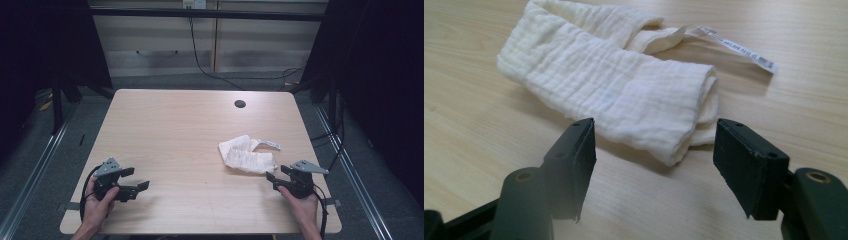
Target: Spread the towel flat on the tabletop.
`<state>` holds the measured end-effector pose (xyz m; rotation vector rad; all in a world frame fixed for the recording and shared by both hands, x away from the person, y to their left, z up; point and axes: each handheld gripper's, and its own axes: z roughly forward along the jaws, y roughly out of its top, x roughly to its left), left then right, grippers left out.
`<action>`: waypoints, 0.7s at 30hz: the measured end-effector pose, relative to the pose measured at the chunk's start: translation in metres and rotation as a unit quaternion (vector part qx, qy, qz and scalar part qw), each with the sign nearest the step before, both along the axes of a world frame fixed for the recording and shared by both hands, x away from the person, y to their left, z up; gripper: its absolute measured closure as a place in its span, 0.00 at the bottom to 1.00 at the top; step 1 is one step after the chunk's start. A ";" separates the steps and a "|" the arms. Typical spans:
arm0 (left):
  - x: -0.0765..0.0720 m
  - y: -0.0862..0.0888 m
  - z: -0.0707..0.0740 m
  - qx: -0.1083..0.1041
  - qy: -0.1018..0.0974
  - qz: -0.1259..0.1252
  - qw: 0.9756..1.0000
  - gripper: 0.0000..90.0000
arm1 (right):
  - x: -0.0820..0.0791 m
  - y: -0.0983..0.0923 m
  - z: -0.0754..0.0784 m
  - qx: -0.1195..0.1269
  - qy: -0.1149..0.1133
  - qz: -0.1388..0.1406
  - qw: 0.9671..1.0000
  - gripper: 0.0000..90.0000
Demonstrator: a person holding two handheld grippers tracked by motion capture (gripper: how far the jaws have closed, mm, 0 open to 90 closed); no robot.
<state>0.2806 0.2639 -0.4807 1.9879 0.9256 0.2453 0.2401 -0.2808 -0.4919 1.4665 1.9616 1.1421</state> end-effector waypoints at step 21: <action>0.001 -0.006 -0.003 0.005 0.008 -0.014 1.000 0.19 | 0.006 0.014 0.019 0.016 0.017 0.069 0.997 0.45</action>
